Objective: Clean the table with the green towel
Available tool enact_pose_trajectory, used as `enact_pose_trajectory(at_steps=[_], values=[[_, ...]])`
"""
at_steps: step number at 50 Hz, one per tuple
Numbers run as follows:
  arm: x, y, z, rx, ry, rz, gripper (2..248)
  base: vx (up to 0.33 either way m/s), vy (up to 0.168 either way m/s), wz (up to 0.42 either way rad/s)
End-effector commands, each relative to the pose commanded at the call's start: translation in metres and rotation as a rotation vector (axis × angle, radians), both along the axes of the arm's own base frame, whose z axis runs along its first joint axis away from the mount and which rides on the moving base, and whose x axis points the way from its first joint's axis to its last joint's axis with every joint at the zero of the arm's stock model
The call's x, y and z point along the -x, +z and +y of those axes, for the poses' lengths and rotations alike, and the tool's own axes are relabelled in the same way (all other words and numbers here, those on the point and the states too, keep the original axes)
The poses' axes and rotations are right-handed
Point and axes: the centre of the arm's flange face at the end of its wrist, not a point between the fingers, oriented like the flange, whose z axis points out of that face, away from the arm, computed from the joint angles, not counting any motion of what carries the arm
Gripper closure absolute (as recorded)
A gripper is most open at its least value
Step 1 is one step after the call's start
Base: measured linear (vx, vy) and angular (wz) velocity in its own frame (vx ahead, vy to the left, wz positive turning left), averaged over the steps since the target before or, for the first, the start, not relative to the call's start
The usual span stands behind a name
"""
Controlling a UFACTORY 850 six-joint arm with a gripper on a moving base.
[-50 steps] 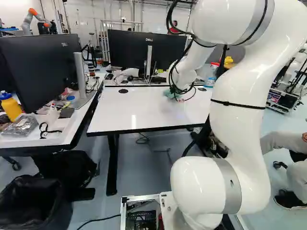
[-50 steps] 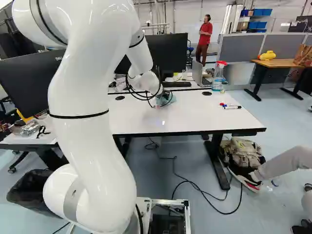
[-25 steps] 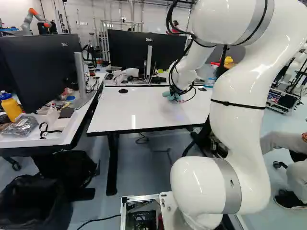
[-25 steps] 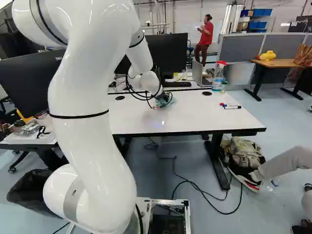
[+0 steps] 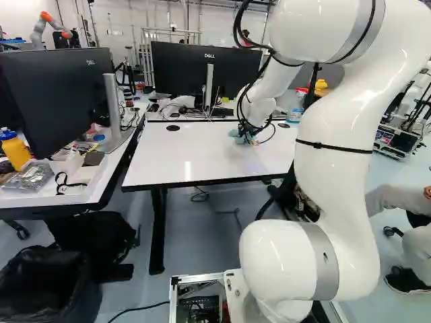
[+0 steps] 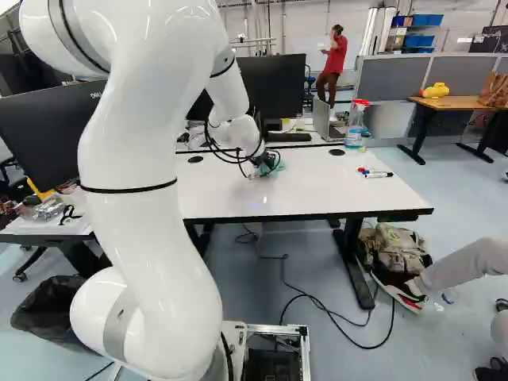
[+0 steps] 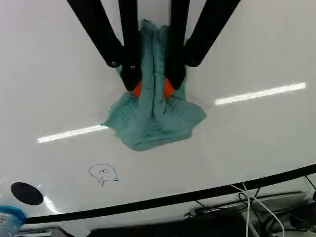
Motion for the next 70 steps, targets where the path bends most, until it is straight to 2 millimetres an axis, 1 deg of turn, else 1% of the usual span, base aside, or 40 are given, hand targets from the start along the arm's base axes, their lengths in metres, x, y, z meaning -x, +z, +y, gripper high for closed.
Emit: enact_pose_trajectory(at_steps=[15, 26, 33, 42, 52, 61, 70], values=[[0.001, 0.000, -0.002, -0.001, -0.004, 0.003, 190, 0.000, 0.000, 0.000], [0.003, 0.000, -0.017, -0.001, -0.031, 0.003, 190, 0.000, 0.000, 0.000], [0.000, -0.001, -0.029, 0.000, -0.050, 0.000, 190, 0.000, 0.000, 0.000], [-0.012, -0.002, -0.038, 0.002, -0.061, -0.008, 190, 0.000, 0.000, 0.000], [-0.030, -0.003, -0.039, 0.004, -0.055, -0.019, 190, 0.000, 0.000, 0.000], [-0.046, -0.004, -0.034, 0.006, -0.042, -0.029, 190, 0.000, 0.000, 0.000], [-0.057, -0.005, -0.023, 0.006, -0.021, -0.035, 190, 0.000, 0.000, 0.000]])
